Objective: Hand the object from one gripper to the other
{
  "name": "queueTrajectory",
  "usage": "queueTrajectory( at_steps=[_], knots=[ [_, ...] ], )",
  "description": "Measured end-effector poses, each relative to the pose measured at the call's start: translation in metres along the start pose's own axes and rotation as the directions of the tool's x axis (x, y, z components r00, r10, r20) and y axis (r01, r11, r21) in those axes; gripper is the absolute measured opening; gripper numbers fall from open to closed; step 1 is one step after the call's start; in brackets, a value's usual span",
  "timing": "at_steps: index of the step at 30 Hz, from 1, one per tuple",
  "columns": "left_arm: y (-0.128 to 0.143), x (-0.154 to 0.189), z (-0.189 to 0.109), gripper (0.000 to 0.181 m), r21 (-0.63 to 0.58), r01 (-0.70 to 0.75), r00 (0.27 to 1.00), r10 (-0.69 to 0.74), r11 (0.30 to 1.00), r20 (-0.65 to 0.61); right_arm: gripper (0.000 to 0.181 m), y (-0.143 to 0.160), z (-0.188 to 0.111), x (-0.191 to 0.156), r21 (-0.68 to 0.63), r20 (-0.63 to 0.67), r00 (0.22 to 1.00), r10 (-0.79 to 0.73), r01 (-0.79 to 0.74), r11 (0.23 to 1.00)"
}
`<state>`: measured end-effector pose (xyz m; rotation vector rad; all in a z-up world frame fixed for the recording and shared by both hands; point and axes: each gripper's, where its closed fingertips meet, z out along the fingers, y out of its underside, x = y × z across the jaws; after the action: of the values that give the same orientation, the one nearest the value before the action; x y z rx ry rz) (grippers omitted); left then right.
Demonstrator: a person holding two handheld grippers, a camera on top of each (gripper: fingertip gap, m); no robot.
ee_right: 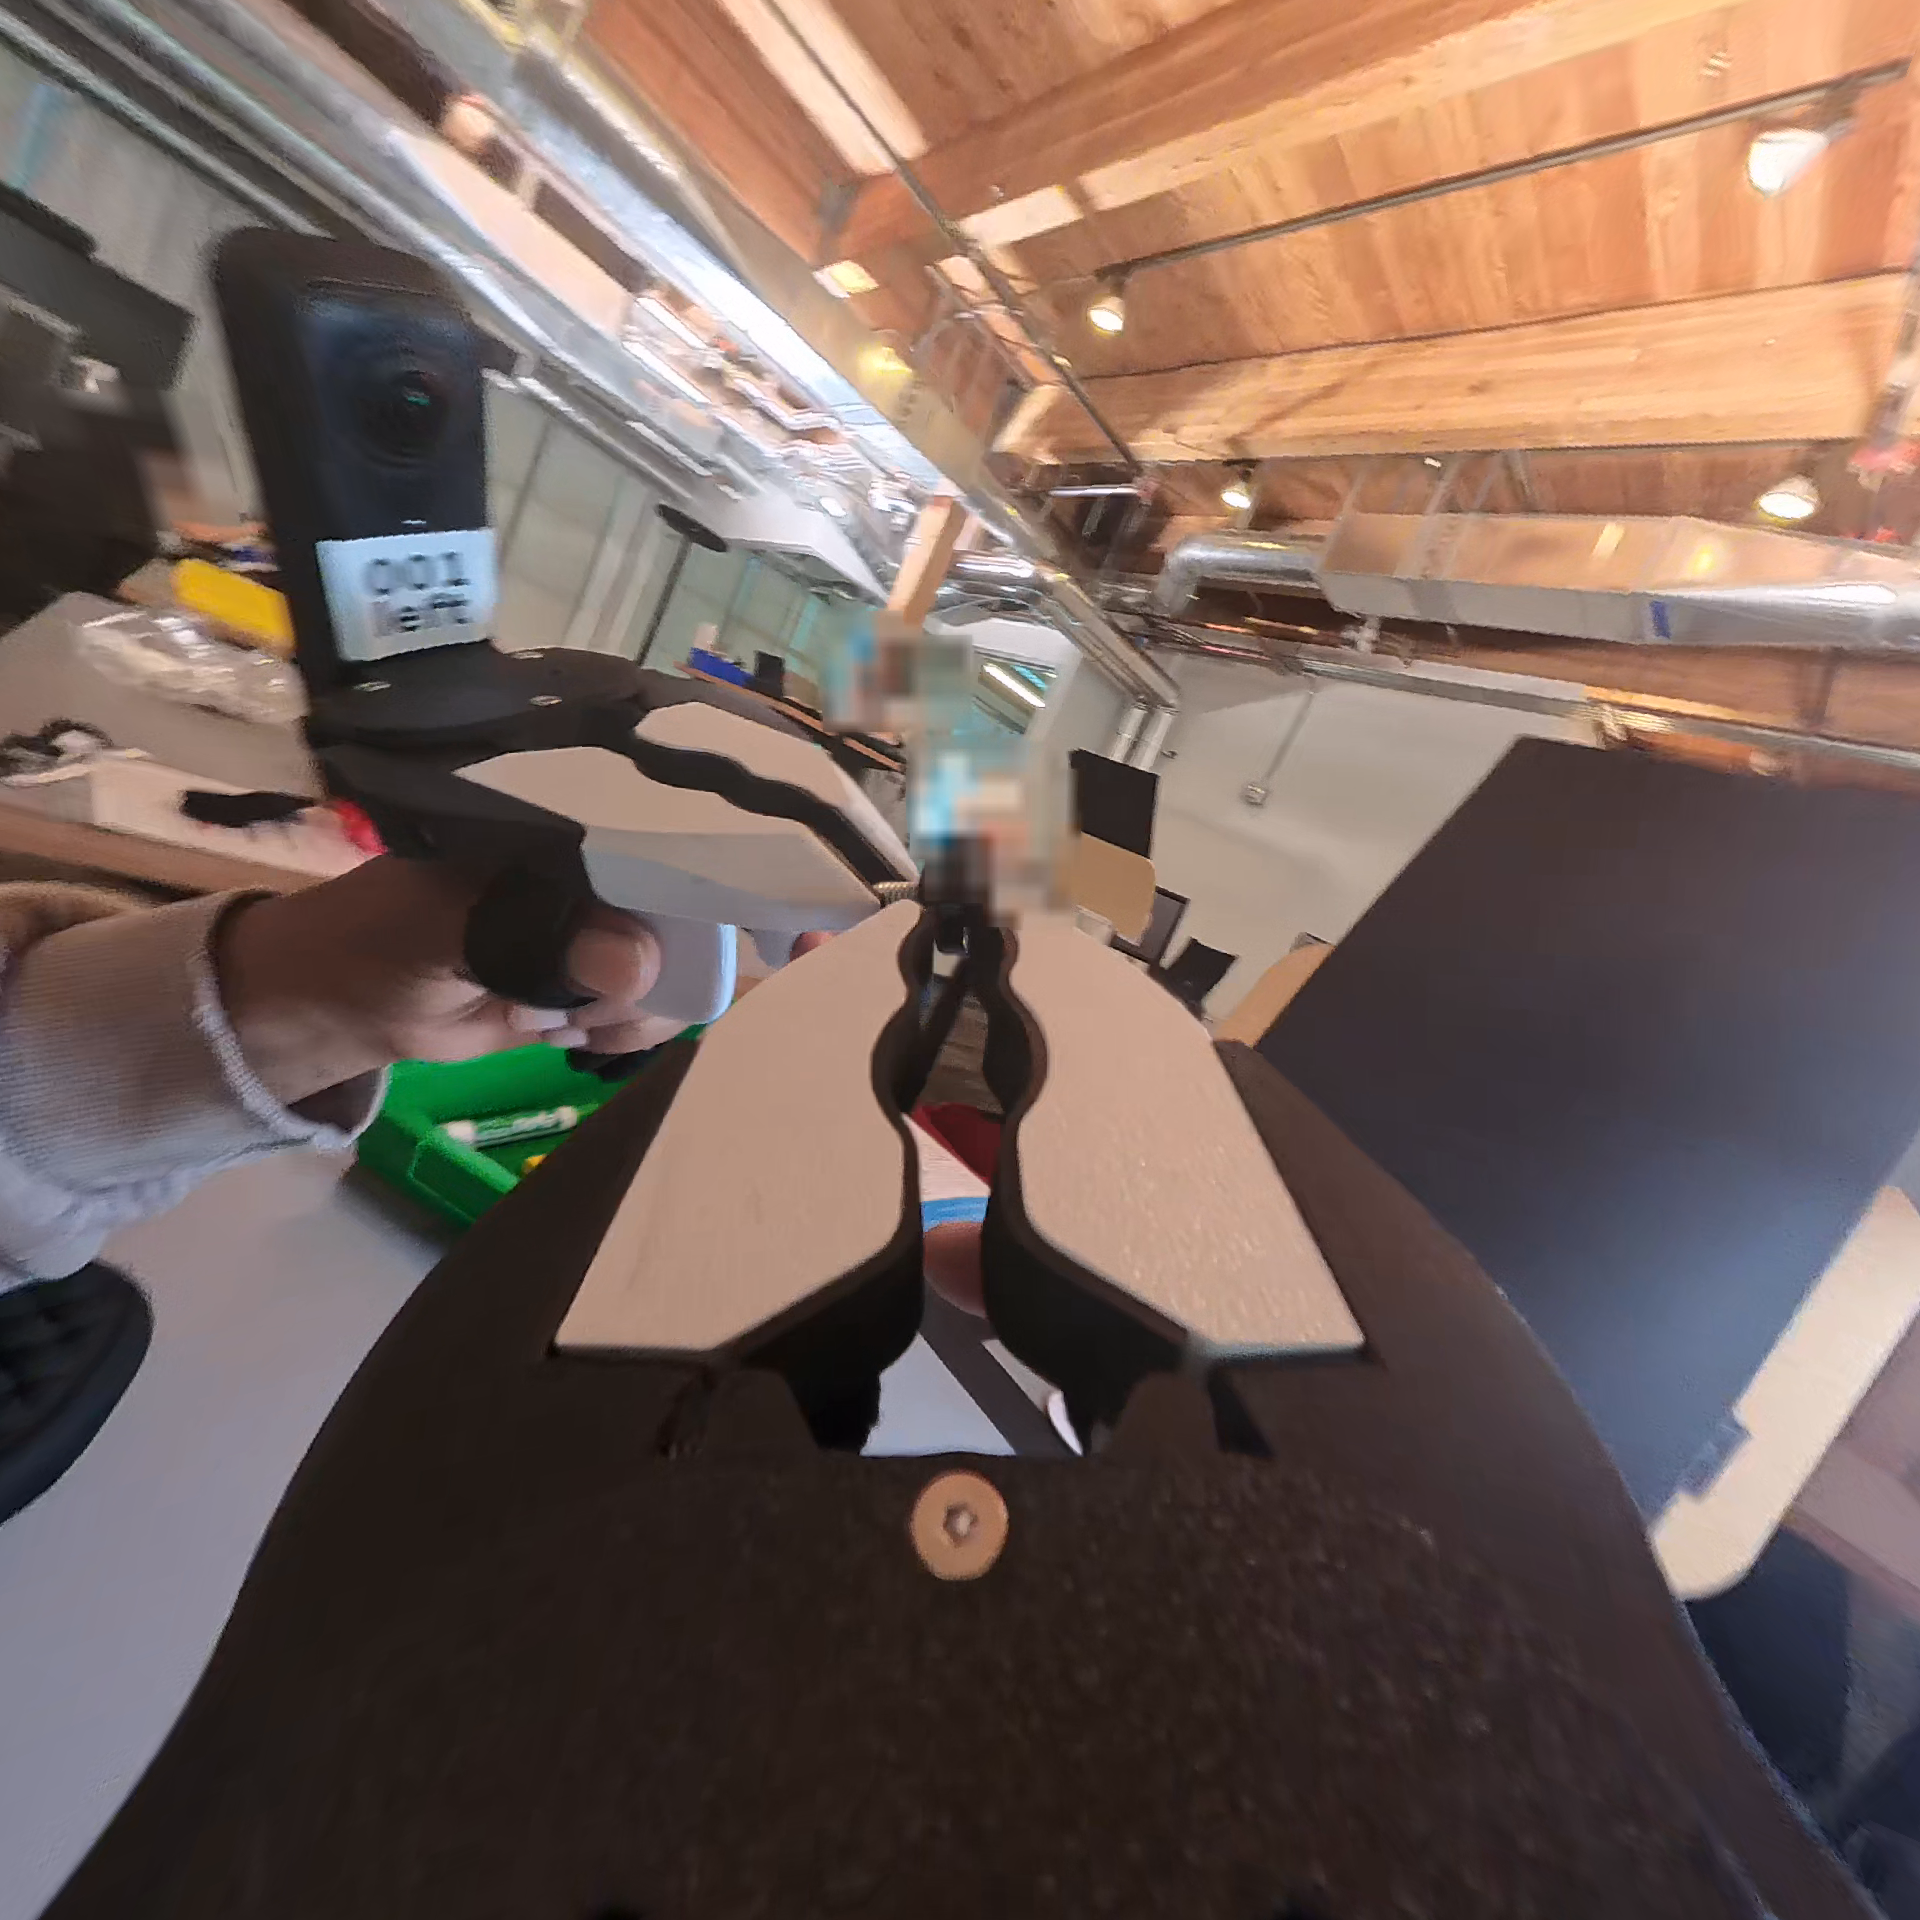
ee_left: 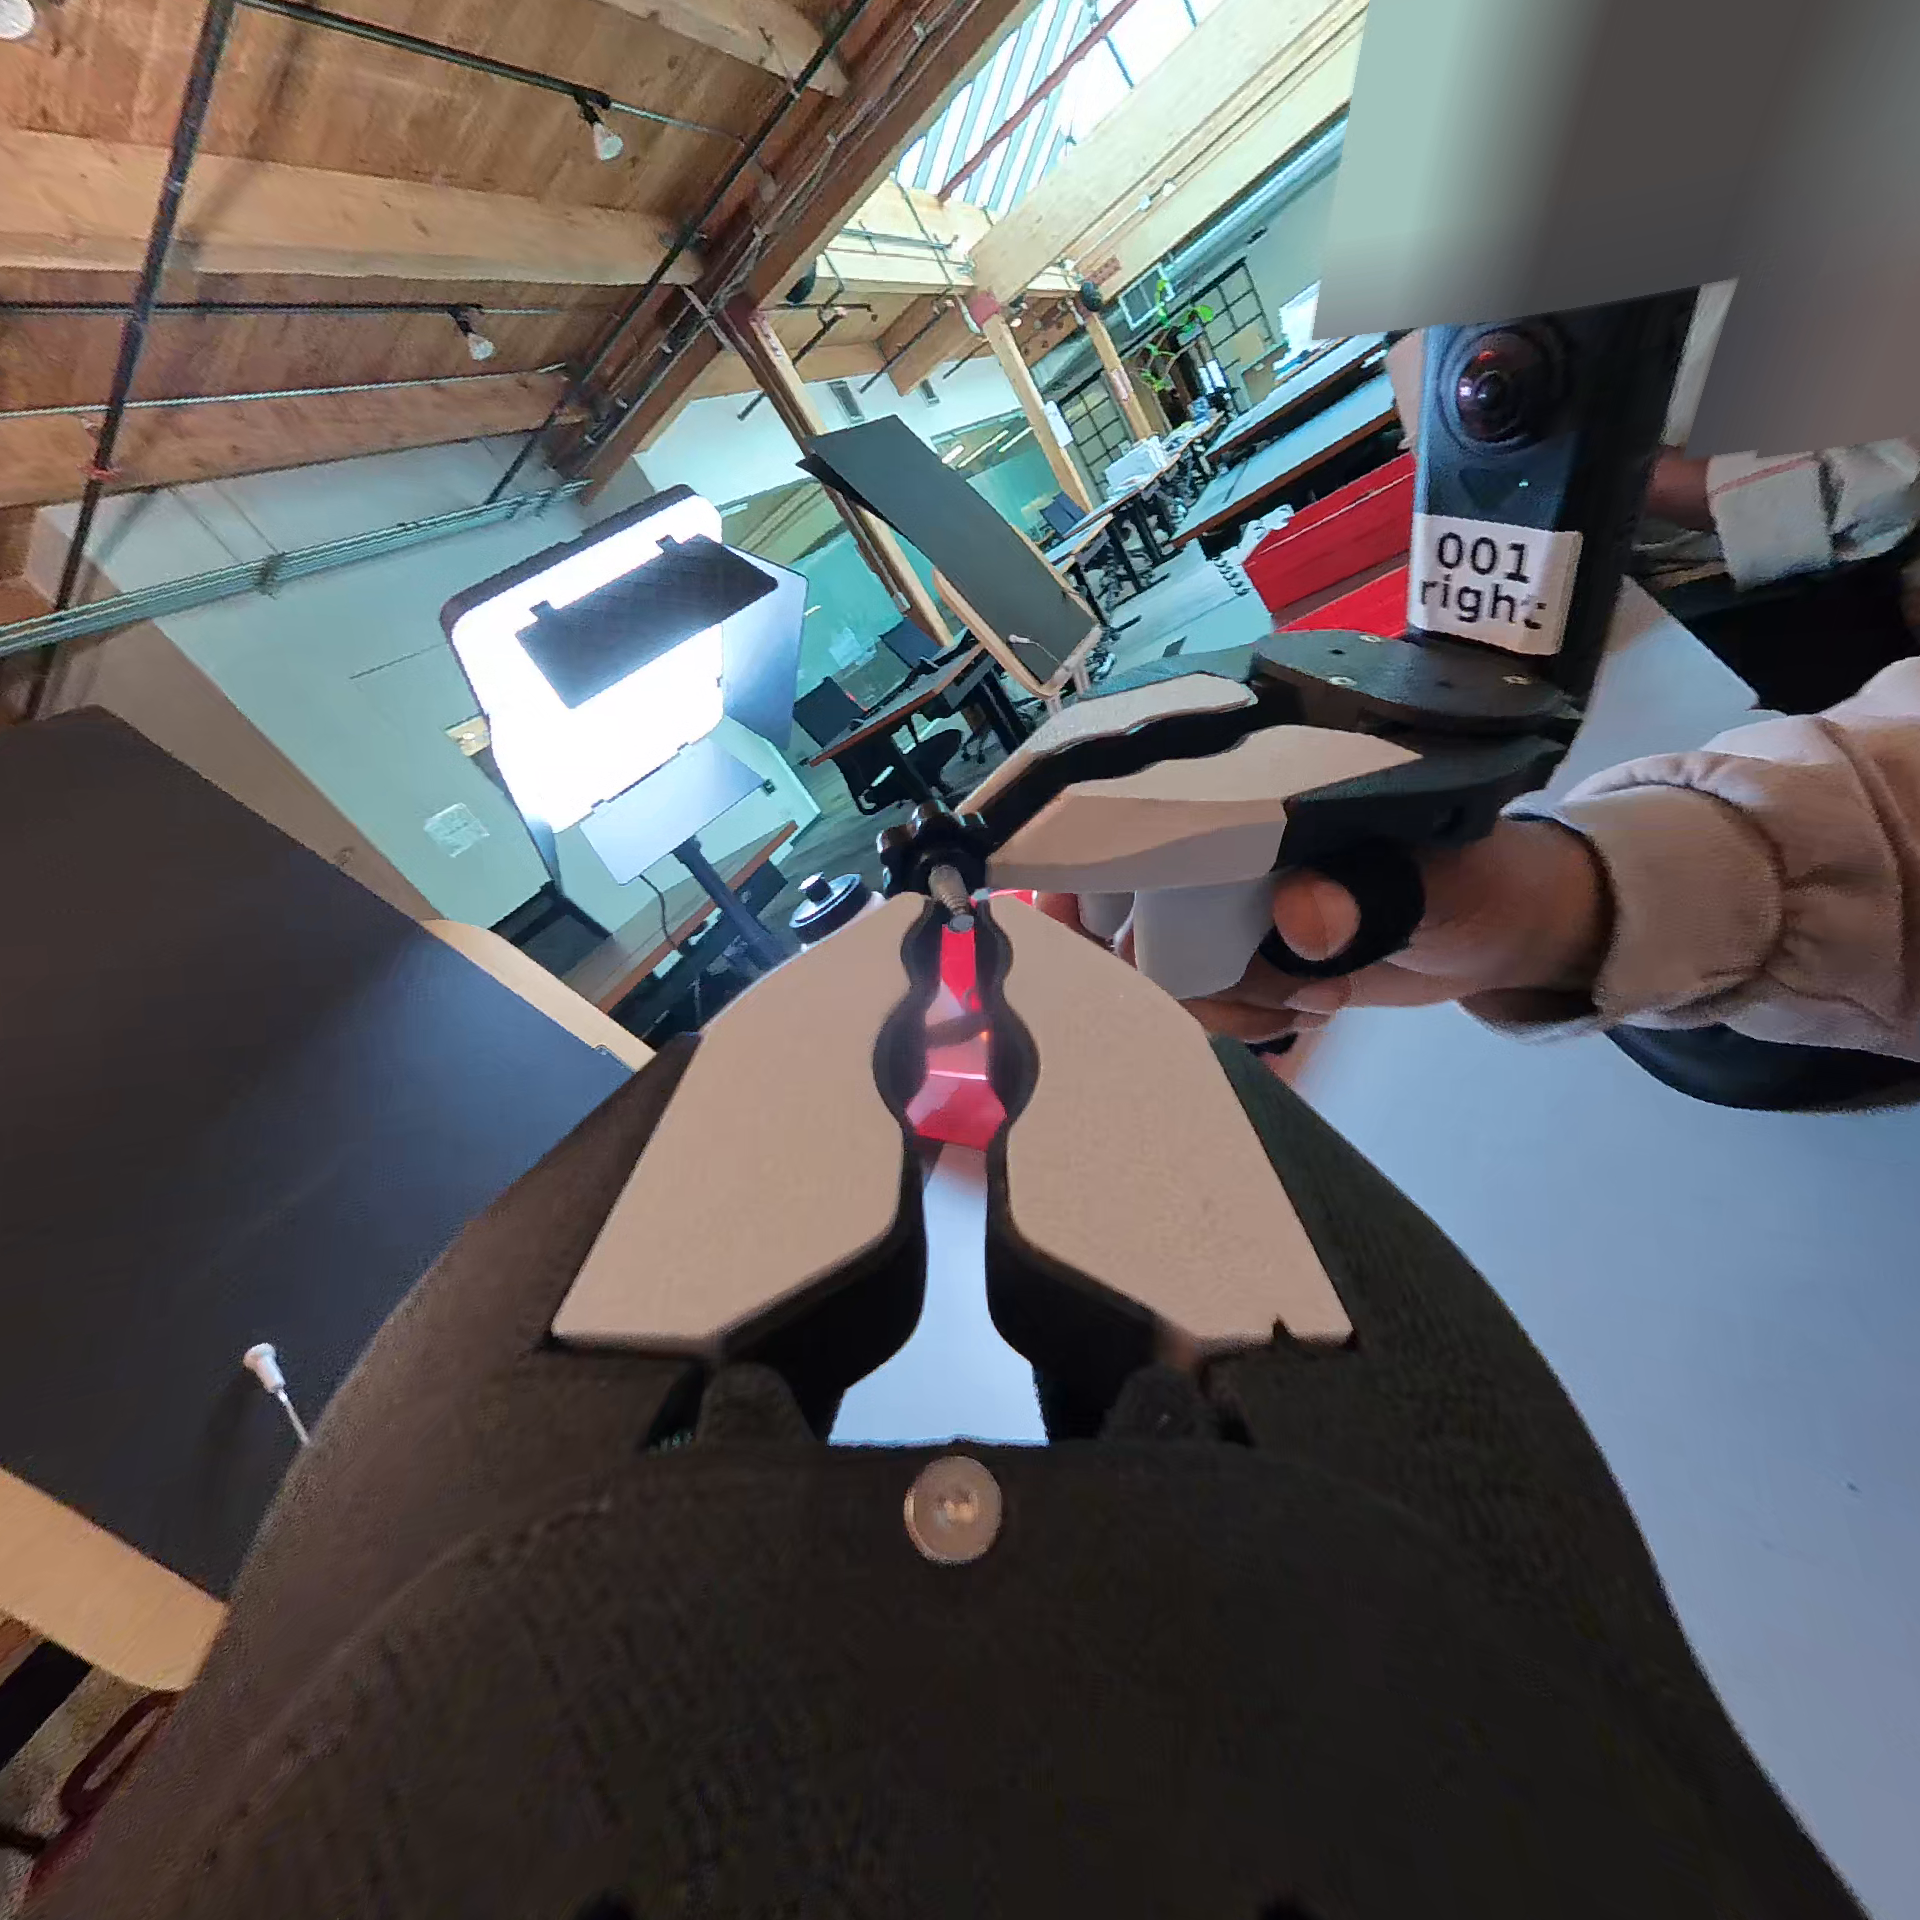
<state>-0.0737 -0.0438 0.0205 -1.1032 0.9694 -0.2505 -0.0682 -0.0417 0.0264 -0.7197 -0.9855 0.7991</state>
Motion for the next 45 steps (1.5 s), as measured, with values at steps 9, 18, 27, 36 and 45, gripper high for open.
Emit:
queueTrajectory(
  at_steps=[9,18,27,36,45],
  knots=[
    [-0.002,0.041,-0.032,0.006,0.009,0.124,0.892,-0.108,0.992,-0.439,0.033,-0.002,-0.031,-0.044,-0.087,0.522,0.850,0.068,-0.026,0.996],
    [0.009,0.066,-0.031,0.006,-0.076,0.150,0.808,-0.166,0.986,-0.565,0.024,0.014,-0.028,-0.070,-0.118,0.578,0.816,-0.011,0.097,0.988],
    [-0.001,0.015,-0.002,0.020,-0.012,0.358,0.903,-0.349,0.934,-0.252,0.024,0.002,-0.003,-0.006,-0.027,0.061,0.955,-0.289,0.291,0.956],
    [-0.003,0.018,0.019,0.033,-0.012,0.510,0.842,-0.502,0.860,-0.198,0.024,0.001,-0.001,-0.006,-0.054,-0.145,0.815,-0.561,0.560,0.827],
    [0.002,0.021,0.016,0.022,-0.067,0.512,0.826,-0.512,0.856,-0.236,0.025,0.004,0.000,-0.007,-0.053,-0.148,0.808,-0.570,0.569,0.820]
  ],
)
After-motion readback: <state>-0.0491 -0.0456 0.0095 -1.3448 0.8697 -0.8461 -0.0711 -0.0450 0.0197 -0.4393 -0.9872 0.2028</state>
